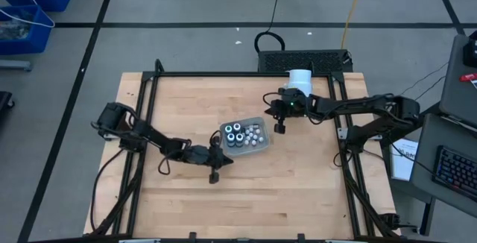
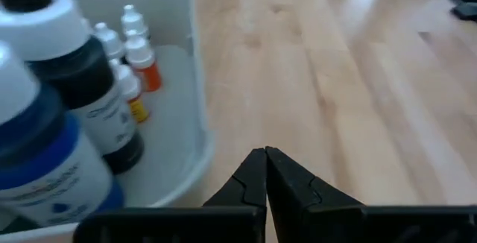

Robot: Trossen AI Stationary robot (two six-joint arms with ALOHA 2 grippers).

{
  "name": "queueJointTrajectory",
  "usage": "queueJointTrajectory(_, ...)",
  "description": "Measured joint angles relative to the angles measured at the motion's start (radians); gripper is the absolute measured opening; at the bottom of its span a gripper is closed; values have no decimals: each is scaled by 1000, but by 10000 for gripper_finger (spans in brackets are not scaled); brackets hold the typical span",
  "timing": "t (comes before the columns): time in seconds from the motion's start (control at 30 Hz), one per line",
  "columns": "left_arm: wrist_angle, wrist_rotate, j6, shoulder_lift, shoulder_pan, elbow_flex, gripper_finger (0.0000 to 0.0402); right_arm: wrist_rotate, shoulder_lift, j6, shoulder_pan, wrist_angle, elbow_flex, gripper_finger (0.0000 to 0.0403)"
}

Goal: Pick & Place food coloring
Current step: Adjust the gray bin

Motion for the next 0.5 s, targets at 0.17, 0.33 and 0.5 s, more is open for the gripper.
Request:
queueJointTrajectory(0.17,-63,-15,-3,0,37,0,17,-24,51,0,19,42,0,0)
queueJointTrajectory(0.33,-106,-17,-3,0,69,-1,5,-14,139,4,34,88,1,0)
queueJointTrajectory(0.5,-132,-24,3,0,82,-2,23,-14,175,35,49,81,0,0)
